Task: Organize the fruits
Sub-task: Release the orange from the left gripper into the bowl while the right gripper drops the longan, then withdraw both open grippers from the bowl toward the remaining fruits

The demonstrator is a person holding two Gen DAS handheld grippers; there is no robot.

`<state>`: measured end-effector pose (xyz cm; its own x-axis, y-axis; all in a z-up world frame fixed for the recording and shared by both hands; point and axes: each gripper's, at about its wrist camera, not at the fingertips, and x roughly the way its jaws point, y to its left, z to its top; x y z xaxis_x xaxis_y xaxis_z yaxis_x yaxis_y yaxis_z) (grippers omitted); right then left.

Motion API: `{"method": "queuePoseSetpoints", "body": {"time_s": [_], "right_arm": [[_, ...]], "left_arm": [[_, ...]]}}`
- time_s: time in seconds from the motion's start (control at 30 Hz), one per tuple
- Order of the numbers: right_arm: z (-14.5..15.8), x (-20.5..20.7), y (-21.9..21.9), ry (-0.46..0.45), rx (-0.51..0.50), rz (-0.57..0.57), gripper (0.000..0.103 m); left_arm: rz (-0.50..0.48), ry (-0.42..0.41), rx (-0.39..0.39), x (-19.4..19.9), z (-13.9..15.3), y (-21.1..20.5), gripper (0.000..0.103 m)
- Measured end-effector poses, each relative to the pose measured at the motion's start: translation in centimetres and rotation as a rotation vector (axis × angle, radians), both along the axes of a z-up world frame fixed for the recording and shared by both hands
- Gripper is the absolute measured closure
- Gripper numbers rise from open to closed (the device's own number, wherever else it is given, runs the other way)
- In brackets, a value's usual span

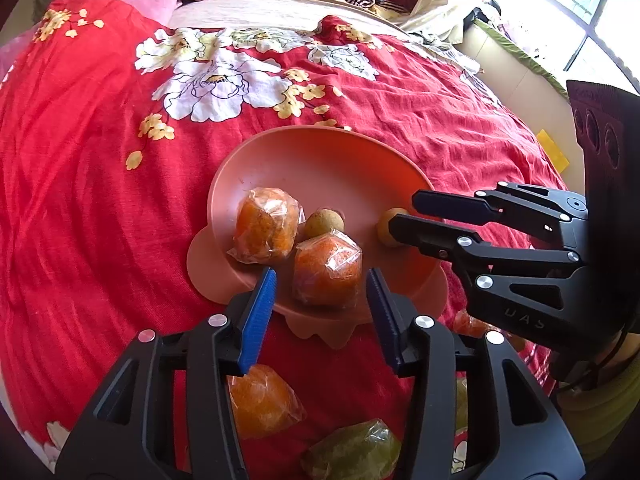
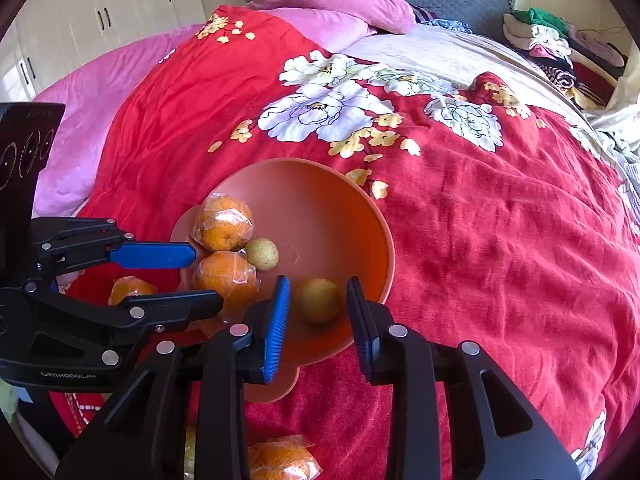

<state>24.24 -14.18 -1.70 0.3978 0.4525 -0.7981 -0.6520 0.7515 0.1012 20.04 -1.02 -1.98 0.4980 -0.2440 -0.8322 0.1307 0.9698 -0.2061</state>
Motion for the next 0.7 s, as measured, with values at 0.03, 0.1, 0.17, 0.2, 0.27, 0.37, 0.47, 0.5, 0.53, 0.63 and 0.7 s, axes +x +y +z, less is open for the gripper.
{"method": "queuePoseSetpoints", "body": {"time_s": [0.03, 0.1, 0.17, 0.2, 0.27, 0.37, 0.47, 0.5, 0.53, 0.63, 0.7], "right_arm": [[0.2, 0.0, -0.1, -0.002, 0.004, -0.004, 0.071], [0.5, -0.1, -0.4, -0.004, 0.013, -0.011, 0.069], [1.0, -0.4, -0.7, -0.008, 0.031, -0.014, 0.066], [1.2, -0.5, -0.8, -0.01, 0.035, -0.016, 0.066], [1.7, -0.9, -1.0, -0.016, 0.045, -0.024, 0.063], [2.3, -1.5, -1.4, -0.027, 0.059, -0.031, 0.057], [3.0, -2.1, -1.9, -0.035, 0.078, -0.04, 0.054], [3.2, -2.4, -2.1, -0.04, 0.082, -0.046, 0.052], [3.4, -2.6, -2.3, -0.043, 0.087, -0.049, 0.05], [4.0, -3.1, -2.7, -0.054, 0.098, -0.062, 0.044], [4.3, -3.5, -3.0, -0.062, 0.105, -0.066, 0.043]], "left_arm": [[0.0, 0.0, 0.0, 0.0, 0.0, 0.0, 0.064], [0.0, 0.0, 0.0, -0.1, 0.1, 0.0, 0.064], [0.0, -0.003, 0.001, -0.2, 0.2, 0.0, 0.062], [0.001, -0.005, 0.001, -0.3, 0.3, 0.0, 0.062], [0.003, -0.01, -0.001, -0.4, 0.5, 0.0, 0.061], [0.007, -0.021, -0.001, -0.8, 1.0, 0.1, 0.057], [0.013, -0.033, 0.001, -1.2, 1.4, 0.2, 0.055], [0.014, -0.036, 0.0, -1.4, 1.6, 0.2, 0.055], [0.016, -0.038, 0.0, -1.5, 1.7, 0.3, 0.054], [0.025, -0.051, 0.009, -1.9, 2.2, 0.5, 0.048], [0.03, -0.061, 0.011, -2.4, 2.6, 0.6, 0.044]]}}
